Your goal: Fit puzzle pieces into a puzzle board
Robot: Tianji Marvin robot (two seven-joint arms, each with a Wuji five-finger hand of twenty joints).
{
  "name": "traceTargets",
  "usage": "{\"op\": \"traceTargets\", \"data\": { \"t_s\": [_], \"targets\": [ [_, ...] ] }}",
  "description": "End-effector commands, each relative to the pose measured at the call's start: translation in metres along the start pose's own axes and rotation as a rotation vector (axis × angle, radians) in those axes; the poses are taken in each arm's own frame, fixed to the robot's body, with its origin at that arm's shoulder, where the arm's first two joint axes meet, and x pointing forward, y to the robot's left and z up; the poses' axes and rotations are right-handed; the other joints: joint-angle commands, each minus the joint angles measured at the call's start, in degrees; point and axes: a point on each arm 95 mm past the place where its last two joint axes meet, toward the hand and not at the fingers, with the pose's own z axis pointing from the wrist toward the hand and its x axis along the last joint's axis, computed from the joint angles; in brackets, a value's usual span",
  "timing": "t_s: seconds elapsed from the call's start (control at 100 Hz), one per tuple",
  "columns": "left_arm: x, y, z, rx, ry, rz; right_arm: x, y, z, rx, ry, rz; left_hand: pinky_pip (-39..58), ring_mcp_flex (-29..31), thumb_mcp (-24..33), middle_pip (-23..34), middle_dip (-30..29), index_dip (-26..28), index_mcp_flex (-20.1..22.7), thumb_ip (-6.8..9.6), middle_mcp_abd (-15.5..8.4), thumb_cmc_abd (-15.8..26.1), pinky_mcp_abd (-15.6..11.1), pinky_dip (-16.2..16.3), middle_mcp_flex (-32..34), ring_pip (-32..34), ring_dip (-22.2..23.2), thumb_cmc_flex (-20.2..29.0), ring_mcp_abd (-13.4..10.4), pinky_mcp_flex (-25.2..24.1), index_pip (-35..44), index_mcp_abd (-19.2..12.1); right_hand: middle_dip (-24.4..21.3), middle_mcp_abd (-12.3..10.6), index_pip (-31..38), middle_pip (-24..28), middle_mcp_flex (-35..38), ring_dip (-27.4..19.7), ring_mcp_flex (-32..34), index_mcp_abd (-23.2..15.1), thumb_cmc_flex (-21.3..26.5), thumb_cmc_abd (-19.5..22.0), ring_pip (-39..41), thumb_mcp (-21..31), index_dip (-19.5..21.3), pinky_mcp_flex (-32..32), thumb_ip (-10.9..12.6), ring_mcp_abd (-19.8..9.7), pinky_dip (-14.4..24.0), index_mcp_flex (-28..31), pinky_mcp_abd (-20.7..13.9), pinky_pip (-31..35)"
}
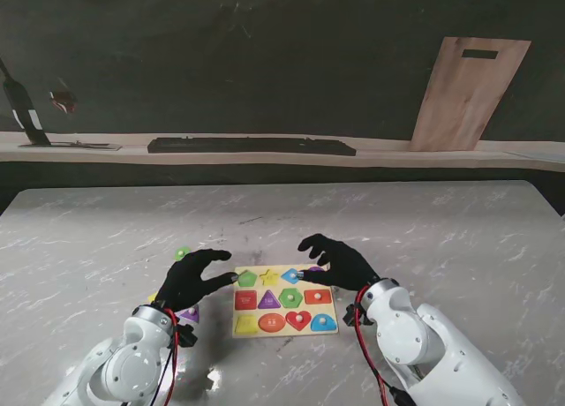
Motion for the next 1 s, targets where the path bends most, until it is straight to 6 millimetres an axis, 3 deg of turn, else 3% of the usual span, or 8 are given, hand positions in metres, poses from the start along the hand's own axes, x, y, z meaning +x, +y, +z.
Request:
{"op": "traceTargets", "data": {
  "t_s": [0.0, 0.14, 0.45, 0.54, 0.67, 0.69, 0.72, 0.99],
  "targets": [
    [-0.003, -0.005, -0.008, -0.013, -0.004, 0.019, 0.004, -0.009, -0.006, 0.005, 0.015, 0.007, 1.8, 0.6, -2.0, -0.6, -0.4, -0.6, -1.0, 2.52, -0.2, -1.1, -4.9, 1.5, -0.4, 0.4, 0.9, 1.0, -0.8, 0.0, -1.2, -0.1, -0.6, -2.0, -1.2, -0.6, -1.6, -1.4, -1.9, -1.4, -1.3, -1.3, -1.3, -1.2, 0.2, -1.0, 1.4, -1.5, -0.9, -1.6, -1.8, -0.7],
    [-0.011, -0.017, -0.024, -0.081, -0.028, 0.107, 0.007, -0.008, -0.013, -0.011, 0.048, 0.093, 3.6, 1.1, -1.9, -0.8, -0.4, -1.0, -1.4, 2.61, -0.4, -2.1, -5.5, 2.7, -0.6, 1.4, 2.0, 0.9, -0.9, 0.4, -1.9, 0.7, -0.8, -2.4, -1.4, -1.2, -1.2, -1.6, -1.7, -1.8, -0.9, -1.6, -2.1, -1.2, 0.2, -1.2, 1.3, -1.9, -1.2, -1.2, -1.7, -1.5],
    [-0.035, -0.043, -0.069, -0.257, -0.149, 0.410, 0.008, -0.008, -0.016, -0.027, 0.051, 0.100, 5.6, 1.8, -1.1, -1.1, -0.1, -1.3, -2.6, 3.11, -0.7, -6.4, -6.5, 4.7, -0.6, 2.2, 3.5, 3.2, -1.1, 1.0, -3.6, 1.7, -0.7, -2.7, -1.0, -1.2, 0.5, -0.7, -0.6, -2.2, -1.1, -0.8, -1.5, -0.7, 0.6, -0.8, 1.5, -2.1, -0.2, 0.0, -0.6, -1.1],
    [-0.040, -0.050, -0.079, -0.308, -0.186, 0.506, 0.008, -0.008, -0.015, -0.028, 0.049, 0.099, 5.9, 2.5, -0.5, -0.6, 0.4, -0.9, -1.6, 3.42, -0.9, -6.8, -7.3, 5.0, 0.2, 2.3, 3.8, 4.2, -1.6, 1.7, -3.3, 2.8, -0.6, -2.8, -1.0, -1.2, 0.7, -0.4, -0.5, -2.3, -1.1, -0.7, -1.3, -0.7, 0.7, -0.8, 1.6, -2.3, 0.3, 0.1, -0.2, -0.9],
    [-0.045, -0.053, -0.088, -0.354, -0.220, 0.586, 0.008, -0.009, -0.014, -0.024, 0.045, 0.095, 7.1, 3.8, 1.9, 0.6, 1.6, 0.1, -0.3, 3.76, -1.5, -7.3, -7.6, 6.5, 1.9, 3.2, 5.0, 6.1, -1.8, 2.6, -2.5, 1.9, -0.5, -2.9, -1.0, -1.1, 1.1, 0.0, -0.1, -2.5, -1.2, -0.5, -0.9, -0.7, 0.8, -0.7, 1.6, -2.3, 0.9, 0.3, 0.2, -0.7],
    [-0.046, -0.053, -0.089, -0.360, -0.224, 0.595, 0.008, -0.009, -0.014, -0.024, 0.044, 0.095, 6.5, 3.9, 11.0, 0.1, 2.7, 1.4, -0.5, 2.95, -1.7, -9.4, -7.9, 7.8, 1.9, 2.7, 6.2, 2.1, -1.9, 2.6, -2.3, 1.7, -0.5, -2.8, -1.0, -1.0, 1.2, 0.0, -0.1, -2.6, -1.2, -0.5, -0.9, -0.7, 0.8, -0.7, 1.7, -2.3, 1.0, 0.4, 0.2, -0.6],
    [-0.047, -0.053, -0.090, -0.365, -0.228, 0.607, 0.007, -0.010, -0.014, -0.024, 0.042, 0.096, 7.0, 3.9, 16.7, 1.0, 2.6, 1.6, -0.5, 2.44, -1.8, -10.9, -7.9, 7.8, 2.1, 3.4, 6.0, 0.0, -1.9, 2.6, -1.4, 1.4, -0.5, -2.9, -1.0, -1.0, 1.2, 0.1, -0.2, -2.4, -1.2, -0.5, -0.8, -0.7, 0.9, -0.7, 1.7, -2.3, 1.1, 0.5, 0.3, -0.6],
    [-0.051, -0.047, -0.089, -0.374, -0.192, 0.689, 0.007, -0.009, -0.015, -0.032, 0.043, 0.091, 14.3, 9.7, 29.8, 6.6, 6.1, 3.5, 0.2, 2.05, -3.2, -15.0, -7.7, 9.6, 7.5, 10.3, 9.9, 0.2, -2.3, 6.5, 5.7, -0.5, -0.2, -2.9, -0.9, -0.6, 2.1, 0.7, 0.3, -2.5, -1.3, -0.2, 0.1, -0.6, 1.1, -0.6, 1.8, -2.5, 2.0, 0.9, 0.8, -0.3]
  ]
}}
